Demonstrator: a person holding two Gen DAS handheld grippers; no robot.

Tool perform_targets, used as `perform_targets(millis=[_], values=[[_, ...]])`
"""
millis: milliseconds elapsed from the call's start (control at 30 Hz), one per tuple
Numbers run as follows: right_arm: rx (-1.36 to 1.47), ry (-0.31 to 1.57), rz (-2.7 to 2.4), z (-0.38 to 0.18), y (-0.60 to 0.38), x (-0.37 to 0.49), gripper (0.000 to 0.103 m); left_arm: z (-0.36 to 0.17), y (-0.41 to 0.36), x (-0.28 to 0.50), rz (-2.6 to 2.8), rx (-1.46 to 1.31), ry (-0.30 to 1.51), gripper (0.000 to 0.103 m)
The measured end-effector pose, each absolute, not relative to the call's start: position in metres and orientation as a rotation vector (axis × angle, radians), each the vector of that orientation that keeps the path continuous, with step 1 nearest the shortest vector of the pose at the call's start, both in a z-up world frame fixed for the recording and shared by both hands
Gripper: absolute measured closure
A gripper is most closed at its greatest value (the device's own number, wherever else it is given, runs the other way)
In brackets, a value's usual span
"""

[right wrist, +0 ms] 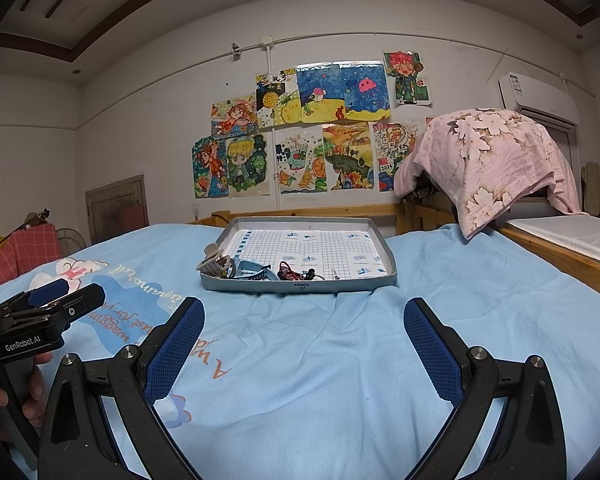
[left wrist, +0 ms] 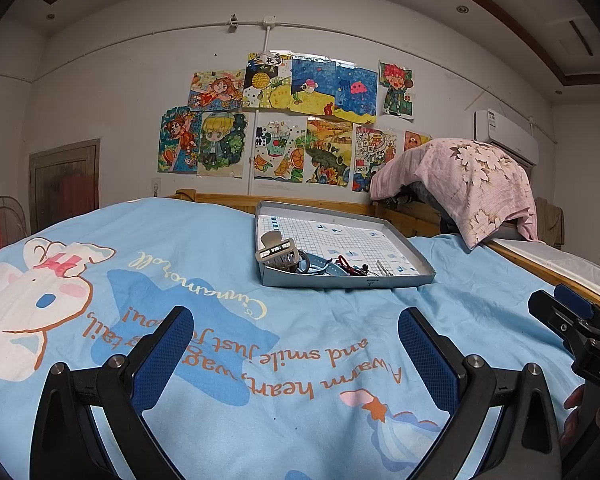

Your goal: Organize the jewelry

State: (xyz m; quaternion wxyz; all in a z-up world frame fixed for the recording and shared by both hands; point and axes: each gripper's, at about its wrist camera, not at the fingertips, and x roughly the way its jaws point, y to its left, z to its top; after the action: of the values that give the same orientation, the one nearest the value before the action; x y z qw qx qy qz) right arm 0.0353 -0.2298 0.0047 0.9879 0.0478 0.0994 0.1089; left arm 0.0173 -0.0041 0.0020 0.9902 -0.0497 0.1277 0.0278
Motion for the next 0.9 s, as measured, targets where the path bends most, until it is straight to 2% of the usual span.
perform_targets(millis=[900], values=[[0.099,0.202,0.218,0.0040,-0.2273,0.0342,0.005,0.0023,-0.0004,0.0164,0.050,-0.099,0.258,0.000]])
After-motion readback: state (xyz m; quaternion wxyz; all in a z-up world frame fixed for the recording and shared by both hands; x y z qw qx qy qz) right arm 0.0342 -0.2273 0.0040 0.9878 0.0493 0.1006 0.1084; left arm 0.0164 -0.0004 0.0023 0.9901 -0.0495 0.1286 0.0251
